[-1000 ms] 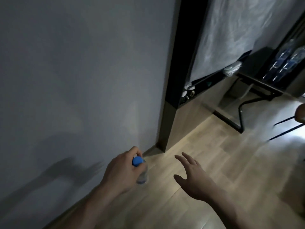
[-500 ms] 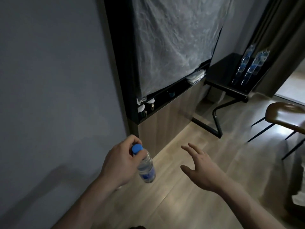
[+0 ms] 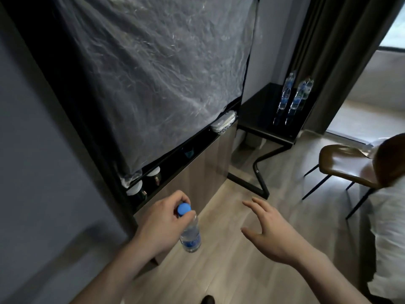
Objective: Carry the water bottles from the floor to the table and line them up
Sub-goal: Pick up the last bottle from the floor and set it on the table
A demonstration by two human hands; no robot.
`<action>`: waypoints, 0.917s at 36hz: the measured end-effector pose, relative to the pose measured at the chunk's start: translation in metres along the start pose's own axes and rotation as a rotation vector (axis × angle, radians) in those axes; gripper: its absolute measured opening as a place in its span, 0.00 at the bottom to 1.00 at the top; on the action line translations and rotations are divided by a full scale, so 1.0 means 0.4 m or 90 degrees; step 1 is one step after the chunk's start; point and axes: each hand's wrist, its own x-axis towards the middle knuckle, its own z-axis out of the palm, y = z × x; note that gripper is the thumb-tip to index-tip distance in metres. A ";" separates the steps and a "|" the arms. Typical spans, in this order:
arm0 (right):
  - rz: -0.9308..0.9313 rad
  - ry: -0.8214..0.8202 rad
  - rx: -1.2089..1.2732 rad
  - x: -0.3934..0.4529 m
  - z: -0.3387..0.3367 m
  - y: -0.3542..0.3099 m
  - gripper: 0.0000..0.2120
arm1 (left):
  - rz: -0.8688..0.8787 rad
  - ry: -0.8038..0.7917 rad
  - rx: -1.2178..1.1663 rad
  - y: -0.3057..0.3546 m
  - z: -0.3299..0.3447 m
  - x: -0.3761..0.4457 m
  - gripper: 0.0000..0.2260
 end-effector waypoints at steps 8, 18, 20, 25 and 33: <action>0.049 0.023 -0.013 0.211 -0.118 0.105 0.35 | 0.047 -0.010 0.039 0.067 0.056 0.323 0.08; 0.097 0.045 0.015 0.391 -0.236 0.297 0.34 | 0.090 -0.042 0.019 0.203 0.170 0.619 0.08; 0.099 0.047 0.020 0.429 -0.267 0.346 0.34 | 0.093 -0.042 0.013 0.234 0.203 0.671 0.08; 0.096 0.048 0.019 0.529 -0.352 0.484 0.34 | 0.103 -0.045 0.015 0.319 0.303 0.794 0.08; 0.064 0.022 0.009 0.691 -0.533 0.729 0.34 | 0.057 0.003 0.014 0.468 0.454 0.978 0.08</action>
